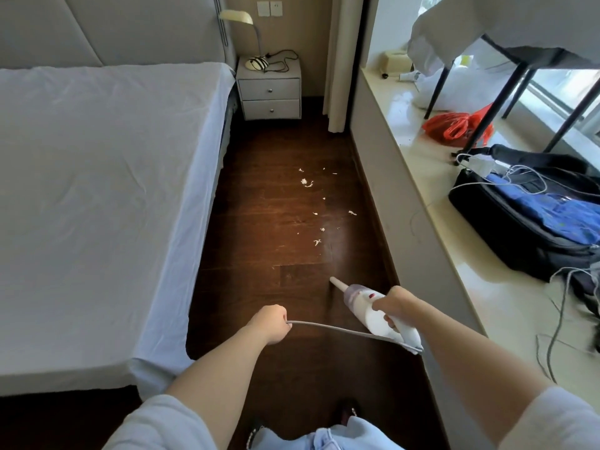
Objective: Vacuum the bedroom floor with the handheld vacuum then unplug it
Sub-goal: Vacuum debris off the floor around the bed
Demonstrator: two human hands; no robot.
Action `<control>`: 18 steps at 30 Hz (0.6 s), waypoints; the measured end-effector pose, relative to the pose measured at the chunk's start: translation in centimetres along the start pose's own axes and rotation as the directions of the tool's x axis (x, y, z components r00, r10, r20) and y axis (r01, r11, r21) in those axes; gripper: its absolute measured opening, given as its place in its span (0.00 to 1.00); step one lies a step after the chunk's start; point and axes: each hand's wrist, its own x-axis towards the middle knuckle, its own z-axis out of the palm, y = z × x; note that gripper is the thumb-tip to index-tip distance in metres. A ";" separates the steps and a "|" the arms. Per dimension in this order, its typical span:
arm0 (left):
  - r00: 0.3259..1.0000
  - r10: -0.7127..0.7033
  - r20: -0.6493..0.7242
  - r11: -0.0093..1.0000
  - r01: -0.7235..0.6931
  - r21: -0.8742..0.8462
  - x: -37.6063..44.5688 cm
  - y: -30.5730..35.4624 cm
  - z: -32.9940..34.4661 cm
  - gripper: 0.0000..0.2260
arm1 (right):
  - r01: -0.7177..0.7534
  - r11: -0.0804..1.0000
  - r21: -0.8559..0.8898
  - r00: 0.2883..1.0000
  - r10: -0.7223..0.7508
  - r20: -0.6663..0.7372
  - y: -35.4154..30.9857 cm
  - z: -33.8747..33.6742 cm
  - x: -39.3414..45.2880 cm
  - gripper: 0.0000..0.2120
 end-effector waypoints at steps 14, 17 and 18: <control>0.997 -0.077 -0.029 0.997 0.078 0.018 -1.8 -9.0 -3.4 0.10 | 0.073 0.986 -0.148 0.994 -0.059 0.095 -7.6 10.4 -1.2 0.21; 0.997 -0.075 -0.022 0.997 0.076 0.028 -1.7 -9.4 -3.8 0.09 | 0.054 0.980 -0.191 0.997 -0.041 0.071 -7.7 11.1 -1.2 0.20; 0.997 -0.071 -0.017 0.997 0.072 0.031 -1.6 -9.3 -3.8 0.10 | 0.045 0.980 -0.193 0.998 -0.035 0.051 -7.6 11.0 -1.2 0.20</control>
